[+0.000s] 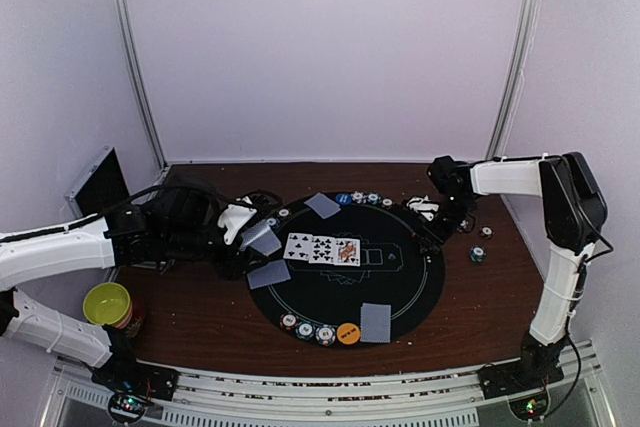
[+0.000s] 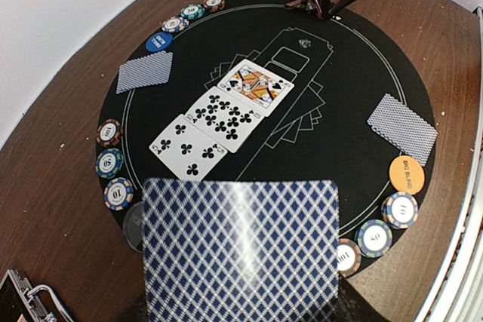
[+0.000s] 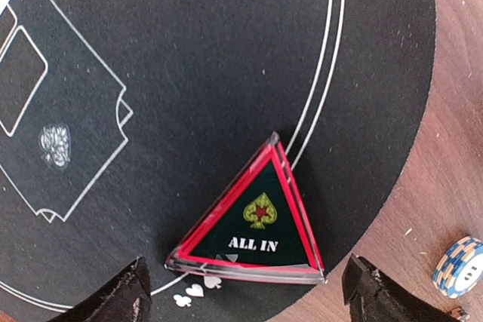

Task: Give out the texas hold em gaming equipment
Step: Pick up the all-in button from the poker table mat.

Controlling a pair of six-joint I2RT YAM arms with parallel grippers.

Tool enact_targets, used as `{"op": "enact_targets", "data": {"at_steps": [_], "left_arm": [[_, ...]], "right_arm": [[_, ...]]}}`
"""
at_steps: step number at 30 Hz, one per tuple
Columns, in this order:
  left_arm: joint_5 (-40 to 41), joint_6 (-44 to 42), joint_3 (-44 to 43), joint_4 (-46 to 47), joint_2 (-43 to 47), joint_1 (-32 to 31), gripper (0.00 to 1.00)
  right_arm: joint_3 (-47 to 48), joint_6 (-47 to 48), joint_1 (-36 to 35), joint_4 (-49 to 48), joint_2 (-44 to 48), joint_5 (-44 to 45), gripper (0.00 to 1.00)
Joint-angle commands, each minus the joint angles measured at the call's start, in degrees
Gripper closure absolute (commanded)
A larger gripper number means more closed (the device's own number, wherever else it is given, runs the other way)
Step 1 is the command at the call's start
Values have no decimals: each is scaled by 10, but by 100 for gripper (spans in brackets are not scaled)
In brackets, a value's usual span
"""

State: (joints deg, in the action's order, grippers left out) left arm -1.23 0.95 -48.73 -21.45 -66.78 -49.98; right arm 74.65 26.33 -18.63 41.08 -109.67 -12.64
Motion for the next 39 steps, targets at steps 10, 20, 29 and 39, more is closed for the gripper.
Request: {"op": "enact_targets", "data": {"at_steps": [10,20,29,39], "left_arm": [[6,-2,-5,22,7,-2,41],[6,-2,-5,22,5,-2,41],[6,-2,-4,22,6,-2,41],[7,-2,-5,22,3,-2,41]], "right_arm": [[-9,-49,-9,-27,-14,37,15],[-19,-64,-10,-19,-10,29,21],[-21,-73,-10,-24,-11,37,33],[25,-96,-12,-11,10,59,43]]}}
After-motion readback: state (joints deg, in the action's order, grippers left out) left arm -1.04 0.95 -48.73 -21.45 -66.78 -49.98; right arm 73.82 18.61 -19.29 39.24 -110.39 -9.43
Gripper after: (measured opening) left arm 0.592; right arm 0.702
